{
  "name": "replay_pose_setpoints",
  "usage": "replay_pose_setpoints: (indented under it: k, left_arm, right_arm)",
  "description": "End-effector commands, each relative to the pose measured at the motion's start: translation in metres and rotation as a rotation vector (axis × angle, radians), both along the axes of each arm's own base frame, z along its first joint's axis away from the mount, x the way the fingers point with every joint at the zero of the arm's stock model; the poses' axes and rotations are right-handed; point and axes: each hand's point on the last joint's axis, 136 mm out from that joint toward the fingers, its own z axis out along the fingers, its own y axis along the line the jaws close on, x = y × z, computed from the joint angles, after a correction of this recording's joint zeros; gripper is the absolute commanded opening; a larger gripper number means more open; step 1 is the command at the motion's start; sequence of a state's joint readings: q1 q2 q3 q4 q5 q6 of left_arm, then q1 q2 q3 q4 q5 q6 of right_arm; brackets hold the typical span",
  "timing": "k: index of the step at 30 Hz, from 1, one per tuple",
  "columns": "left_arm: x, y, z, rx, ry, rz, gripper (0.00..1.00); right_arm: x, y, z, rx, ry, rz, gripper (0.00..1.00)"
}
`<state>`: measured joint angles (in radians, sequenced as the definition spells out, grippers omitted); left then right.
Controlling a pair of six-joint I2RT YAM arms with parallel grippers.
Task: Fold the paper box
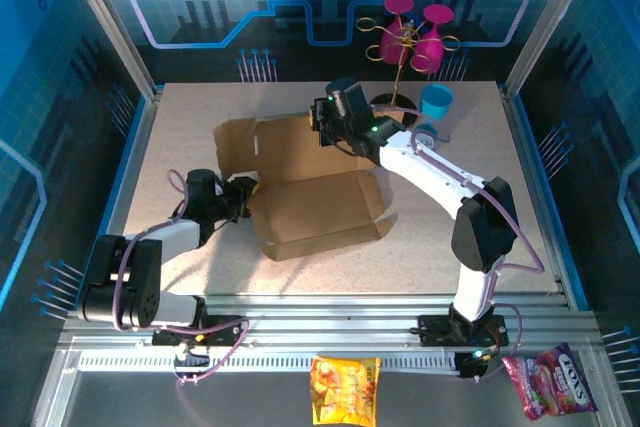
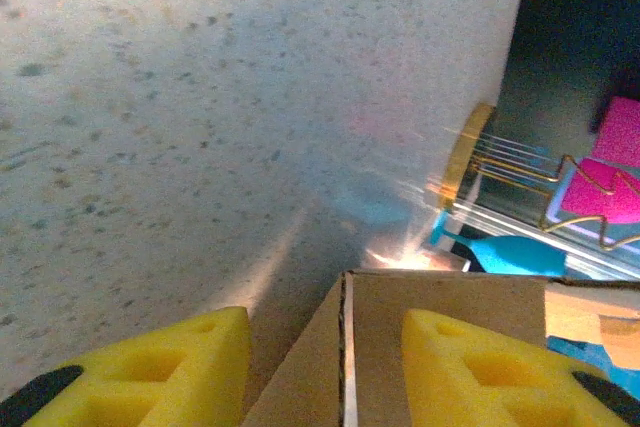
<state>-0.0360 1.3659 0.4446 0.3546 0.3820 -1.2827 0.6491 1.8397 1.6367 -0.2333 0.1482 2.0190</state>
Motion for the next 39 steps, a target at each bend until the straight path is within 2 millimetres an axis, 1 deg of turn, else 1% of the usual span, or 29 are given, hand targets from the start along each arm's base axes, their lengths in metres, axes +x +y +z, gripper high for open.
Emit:
replay_pose_setpoints:
  k: [1, 3, 5, 8, 10, 11, 13, 16, 18, 21, 24, 26, 28, 30, 32, 34, 36, 39]
  left_arm:
    - [-0.013, 0.008, 0.001, 0.131, 0.034, -0.031, 0.45]
    - [-0.022, 0.012, -0.002, 0.159, 0.068, -0.038, 0.45]
    - [-0.031, 0.018, -0.007, 0.166, 0.105, -0.025, 0.45]
    - [-0.04, 0.026, -0.011, 0.159, 0.131, -0.01, 0.46]
    - [-0.044, 0.029, -0.01, 0.157, 0.135, -0.01, 0.46]
    - [-0.047, 0.03, -0.009, 0.158, 0.139, -0.011, 0.45]
    - [-0.05, 0.031, -0.002, 0.161, 0.131, -0.013, 0.46]
    - [-0.055, 0.035, 0.017, 0.18, 0.103, -0.007, 0.46]
    - [-0.059, 0.039, 0.03, 0.193, 0.088, 0.001, 0.46]
    - [-0.063, 0.045, 0.046, 0.207, 0.064, 0.018, 0.46]
    - [-0.064, 0.048, 0.055, 0.197, 0.049, 0.026, 0.46]
    - [-0.059, 0.043, 0.06, 0.158, 0.033, 0.016, 0.46]
    - [-0.053, 0.032, 0.063, 0.095, 0.026, 0.003, 0.42]
    - [-0.048, 0.016, 0.067, 0.079, 0.026, -0.027, 0.36]
    - [-0.045, -0.005, 0.069, 0.086, 0.027, -0.064, 0.3]
    - [-0.046, -0.025, 0.063, 0.086, 0.049, -0.079, 0.27]
    - [-0.046, -0.036, 0.056, 0.087, 0.058, -0.053, 0.25]
    - [-0.036, -0.039, 0.053, 0.112, 0.034, 0.035, 0.21]
  right_arm:
    - [0.003, 0.01, -0.01, -0.03, -0.077, 0.014, 0.0]
    - [0.008, 0.013, -0.017, -0.047, -0.152, 0.006, 0.0]
    - [0.012, 0.017, -0.025, -0.028, -0.202, 0.001, 0.0]
    - [0.013, 0.022, -0.04, -0.031, -0.226, 0.007, 0.0]
    - [0.014, 0.023, -0.047, -0.045, -0.239, 0.011, 0.0]
    - [0.015, 0.024, -0.046, -0.039, -0.257, 0.012, 0.0]
    - [0.016, 0.025, -0.052, -0.039, -0.265, 0.013, 0.0]
    - [0.016, 0.03, -0.057, -0.029, -0.294, 0.027, 0.0]
    - [0.016, 0.034, -0.058, -0.017, -0.327, 0.038, 0.0]
    - [0.018, 0.04, -0.055, 0.003, -0.393, 0.052, 0.0]
    - [0.014, 0.042, -0.058, 0.007, -0.403, 0.07, 0.0]
    - [0.012, 0.042, -0.058, 0.009, -0.418, 0.076, 0.0]
    - [0.011, 0.043, -0.058, 0.025, -0.431, 0.08, 0.0]
    - [0.01, 0.043, -0.06, 0.03, -0.428, 0.083, 0.0]
    - [0.009, 0.044, -0.059, 0.031, -0.426, 0.081, 0.0]
    - [0.009, 0.045, -0.058, 0.04, -0.424, 0.077, 0.0]
    - [0.01, 0.045, -0.058, 0.051, -0.424, 0.072, 0.0]
    - [0.01, 0.043, -0.056, 0.064, -0.427, 0.064, 0.0]
